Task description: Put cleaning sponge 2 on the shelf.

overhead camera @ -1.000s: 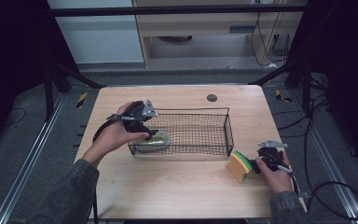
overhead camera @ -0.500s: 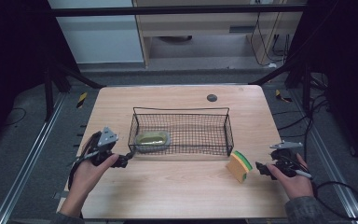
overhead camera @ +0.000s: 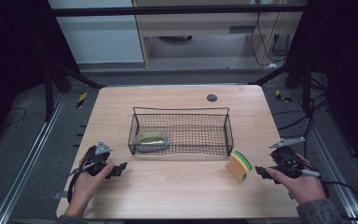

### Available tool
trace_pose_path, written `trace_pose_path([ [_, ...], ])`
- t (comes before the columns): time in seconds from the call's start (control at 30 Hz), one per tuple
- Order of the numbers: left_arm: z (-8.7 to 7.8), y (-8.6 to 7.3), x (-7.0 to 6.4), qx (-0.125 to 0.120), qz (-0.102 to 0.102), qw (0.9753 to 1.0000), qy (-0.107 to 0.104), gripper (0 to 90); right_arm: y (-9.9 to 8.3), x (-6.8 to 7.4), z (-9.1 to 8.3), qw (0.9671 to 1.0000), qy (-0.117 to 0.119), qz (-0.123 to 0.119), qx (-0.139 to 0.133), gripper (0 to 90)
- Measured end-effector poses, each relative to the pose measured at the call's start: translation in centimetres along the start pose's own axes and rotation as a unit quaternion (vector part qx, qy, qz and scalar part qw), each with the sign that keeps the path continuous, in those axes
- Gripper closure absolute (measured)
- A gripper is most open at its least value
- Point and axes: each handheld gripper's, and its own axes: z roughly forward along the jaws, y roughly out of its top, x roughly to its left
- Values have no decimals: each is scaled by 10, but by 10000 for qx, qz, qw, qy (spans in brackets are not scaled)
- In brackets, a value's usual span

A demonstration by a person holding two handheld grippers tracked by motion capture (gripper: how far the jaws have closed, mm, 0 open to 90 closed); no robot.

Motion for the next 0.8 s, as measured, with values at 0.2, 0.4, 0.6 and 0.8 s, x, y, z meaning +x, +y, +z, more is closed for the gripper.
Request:
trace_pose_path([
  [0.2,11,0,-9,42,48,9999,-156,58,15,23,-17,9993,198,-326,15,208],
  [0.4,18,-1,-6,153,94,9996,-227,50,28,36,-8,9981,438,-433,55,208],
  [0.6,21,-2,-3,109,48,9996,-270,25,39,46,2,9972,512,-531,154,218],
  [0.8,24,-4,-2,-46,43,9996,-290,0,51,48,14,9965,480,-603,333,238],
])
